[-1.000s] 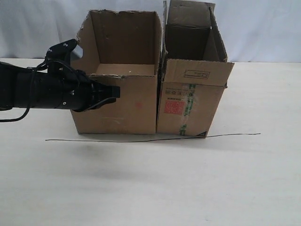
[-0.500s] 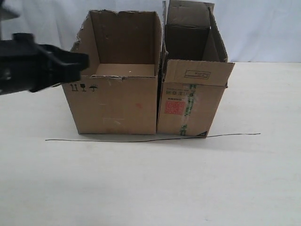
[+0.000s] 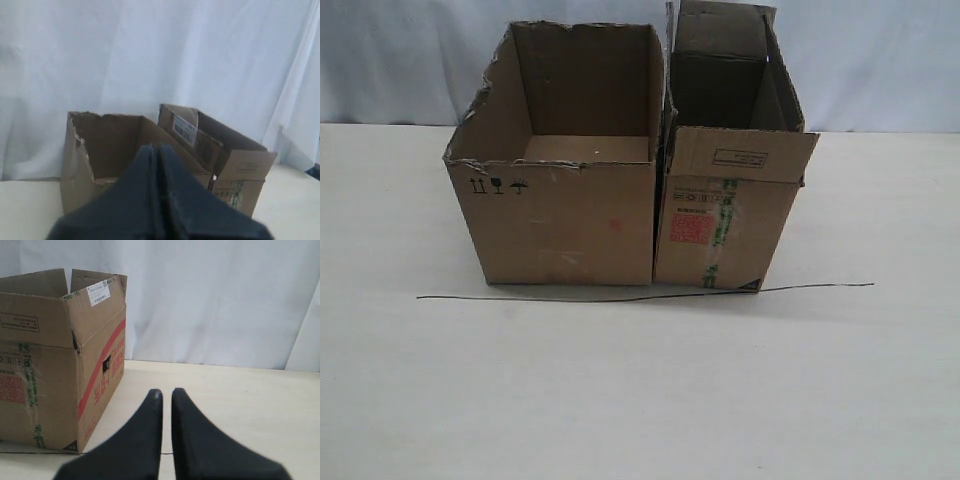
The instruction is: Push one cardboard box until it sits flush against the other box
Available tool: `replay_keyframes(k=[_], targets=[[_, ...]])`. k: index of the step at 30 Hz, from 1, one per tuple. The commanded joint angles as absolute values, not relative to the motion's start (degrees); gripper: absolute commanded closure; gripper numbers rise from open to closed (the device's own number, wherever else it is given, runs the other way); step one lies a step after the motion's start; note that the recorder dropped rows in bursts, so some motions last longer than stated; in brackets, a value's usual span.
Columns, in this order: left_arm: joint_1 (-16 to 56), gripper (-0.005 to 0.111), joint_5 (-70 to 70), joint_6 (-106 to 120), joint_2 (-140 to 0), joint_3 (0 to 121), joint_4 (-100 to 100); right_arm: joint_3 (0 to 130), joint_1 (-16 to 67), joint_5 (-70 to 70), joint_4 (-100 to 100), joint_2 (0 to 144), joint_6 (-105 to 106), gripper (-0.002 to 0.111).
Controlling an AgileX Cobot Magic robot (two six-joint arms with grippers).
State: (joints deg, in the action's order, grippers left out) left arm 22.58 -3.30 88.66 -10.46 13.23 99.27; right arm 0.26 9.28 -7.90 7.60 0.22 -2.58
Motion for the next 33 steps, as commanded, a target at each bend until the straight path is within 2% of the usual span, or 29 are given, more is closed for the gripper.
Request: replay_keyframes(k=[1, 21, 24, 29, 33], targets=[[22.6, 0.107, -3.0, 86.8, -0.7, 9.2, 99.9, 0.0, 9.4, -8.0, 7.9, 0.0, -2.1, 0.103], [22.5, 0.107, -3.3, 86.7, 0.0, 8.0, 99.9, 0.0, 9.4, -7.9, 7.9, 0.0, -2.1, 0.103], [18.2, 0.107, -4.6, 86.7, 0.0, 8.2, 99.9, 0.0, 9.4, -7.9, 7.9, 0.0, -2.1, 0.103], [6.5, 0.107, -11.4, 86.7, 0.0, 8.0, 99.9, 0.0, 9.4, -7.8, 7.9, 0.0, -2.1, 0.103], [1.0, 0.107, -11.2, 86.9, 0.0, 8.0, 99.9, 0.0, 9.4, -7.8, 7.9, 0.0, -2.1, 0.103]])
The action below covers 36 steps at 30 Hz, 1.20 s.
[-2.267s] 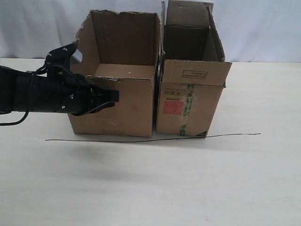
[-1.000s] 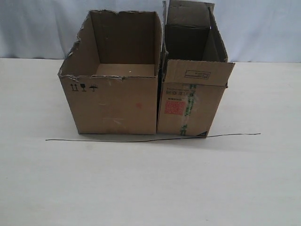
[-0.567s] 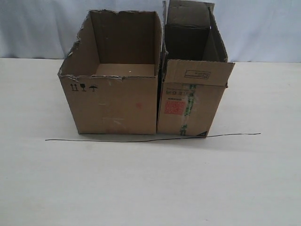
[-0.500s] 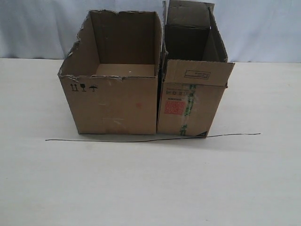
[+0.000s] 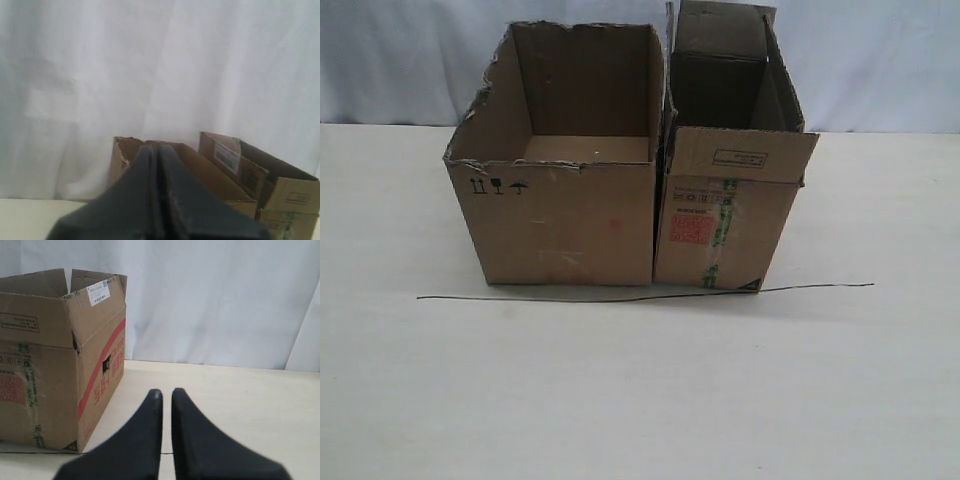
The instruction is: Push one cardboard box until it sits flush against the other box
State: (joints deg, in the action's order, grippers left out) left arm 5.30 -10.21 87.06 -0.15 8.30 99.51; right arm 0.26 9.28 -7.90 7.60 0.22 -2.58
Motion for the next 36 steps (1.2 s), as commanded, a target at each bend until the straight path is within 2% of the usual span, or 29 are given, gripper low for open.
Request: replay_keyframes(k=[1, 10, 13, 18, 21, 24, 31, 36], targets=[[0.1, 0.107, -10.6, 86.9, 0.0, 8.0, 99.9, 0.0, 9.4, -7.8, 7.9, 0.0, -2.1, 0.103], [-2.0, 0.107, -9.5, 86.3, 0.0, 8.0, 97.9, 0.0, 9.4, -7.8, 7.9, 0.0, -2.1, 0.103], [-2.0, 0.107, -13.7, 71.4, 0.0, 8.0, 70.9, 0.0, 9.4, -7.8, 7.9, 0.0, -2.1, 0.103], [-2.0, 0.107, -13.9, 17.8, 0.0, 6.8, 21.4, 0.0, 9.4, -7.8, 7.9, 0.0, -2.1, 0.103], [-2.0, 0.107, -7.4, 0.0, 0.0, 3.2, 7.7, 0.0, 9.4, -7.8, 7.9, 0.0, -2.1, 0.103], [-2.0, 0.107, 0.5, -0.5, 0.0, 0.0, 6.4, 0.0, 9.4, -7.8, 7.9, 0.0, -2.1, 0.103], [-2.0, 0.107, 0.5, -6.4, 0.0, 0.0, -3.6, 0.0, 9.4, -7.8, 7.9, 0.0, -2.1, 0.103], [-2.0, 0.107, 0.4, -6.6, 0.0, 0.0, -3.7, 0.0, 9.4, -7.8, 7.9, 0.0, -2.1, 0.103]])
